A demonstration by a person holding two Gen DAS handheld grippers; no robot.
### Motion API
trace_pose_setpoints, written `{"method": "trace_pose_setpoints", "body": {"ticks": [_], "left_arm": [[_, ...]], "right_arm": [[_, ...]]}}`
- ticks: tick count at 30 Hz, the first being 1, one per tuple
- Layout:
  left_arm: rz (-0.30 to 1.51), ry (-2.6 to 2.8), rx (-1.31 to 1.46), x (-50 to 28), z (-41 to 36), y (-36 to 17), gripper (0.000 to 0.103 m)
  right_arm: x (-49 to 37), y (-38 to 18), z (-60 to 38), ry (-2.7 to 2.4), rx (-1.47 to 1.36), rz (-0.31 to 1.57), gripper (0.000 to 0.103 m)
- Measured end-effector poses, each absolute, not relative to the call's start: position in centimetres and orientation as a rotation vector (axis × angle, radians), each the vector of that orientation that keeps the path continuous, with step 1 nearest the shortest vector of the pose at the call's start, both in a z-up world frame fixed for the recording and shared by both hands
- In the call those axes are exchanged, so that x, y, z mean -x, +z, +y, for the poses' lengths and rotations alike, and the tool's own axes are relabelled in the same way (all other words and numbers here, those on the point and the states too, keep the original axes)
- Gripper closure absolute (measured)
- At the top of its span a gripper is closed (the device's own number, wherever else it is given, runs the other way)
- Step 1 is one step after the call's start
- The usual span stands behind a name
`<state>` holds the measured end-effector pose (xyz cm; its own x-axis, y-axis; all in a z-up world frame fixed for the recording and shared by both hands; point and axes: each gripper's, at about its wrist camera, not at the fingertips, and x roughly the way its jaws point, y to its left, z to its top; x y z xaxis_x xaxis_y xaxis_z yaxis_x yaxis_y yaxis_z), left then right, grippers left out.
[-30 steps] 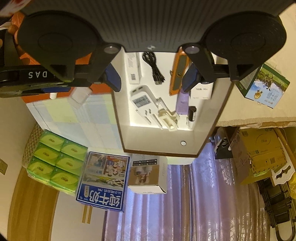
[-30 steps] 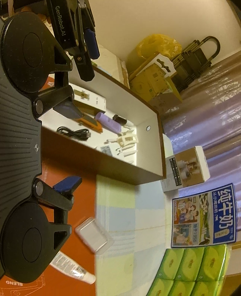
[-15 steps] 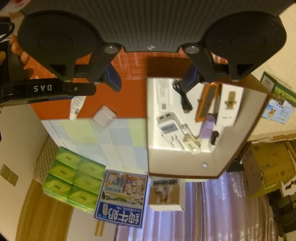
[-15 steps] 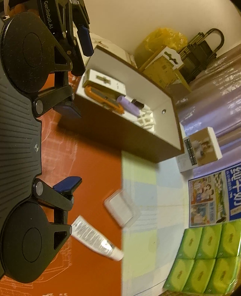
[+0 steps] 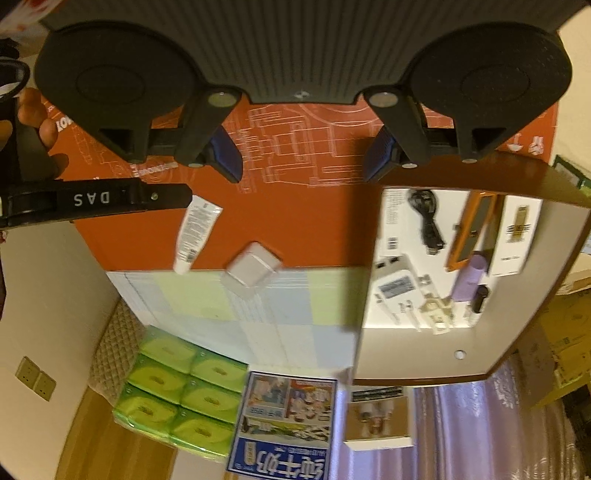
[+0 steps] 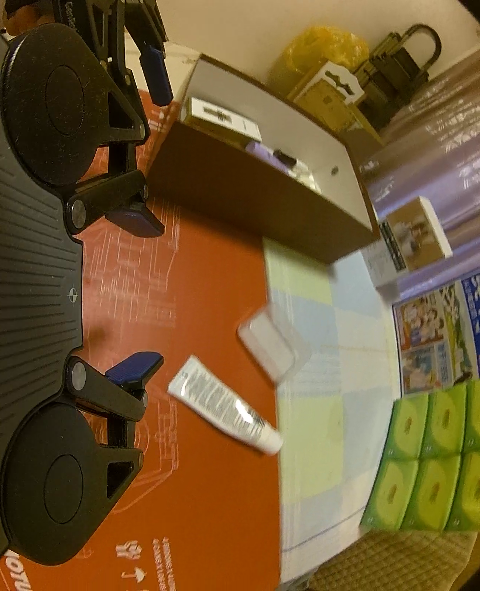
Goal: Organize rigid objects
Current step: 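Move both open tools toward the clear plastic case and white tube, then grasp the clear plastic case with the left tool while the right tool grasps the white tube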
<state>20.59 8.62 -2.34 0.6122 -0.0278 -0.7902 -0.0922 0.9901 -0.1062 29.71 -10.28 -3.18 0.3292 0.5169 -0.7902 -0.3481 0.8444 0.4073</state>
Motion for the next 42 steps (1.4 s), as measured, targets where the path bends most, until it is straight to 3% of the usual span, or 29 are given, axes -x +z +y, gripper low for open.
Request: {"method": "trace_pose_setpoints", "body": {"ticks": [18,42], "left_arm": [[0.950,-0.053,0.094,-27.2,3.6,-4.8,0.035],[0.993,-0.122,-0.087,-39.1,2.6,-10.1,0.035]], "right_arm": [[-32.4,-5.5,-16.4,0.419,-0.199,1.127,0.037],[-40.0,-10.5,-14.2,0.359,-0.175,1.108,0.042]]}}
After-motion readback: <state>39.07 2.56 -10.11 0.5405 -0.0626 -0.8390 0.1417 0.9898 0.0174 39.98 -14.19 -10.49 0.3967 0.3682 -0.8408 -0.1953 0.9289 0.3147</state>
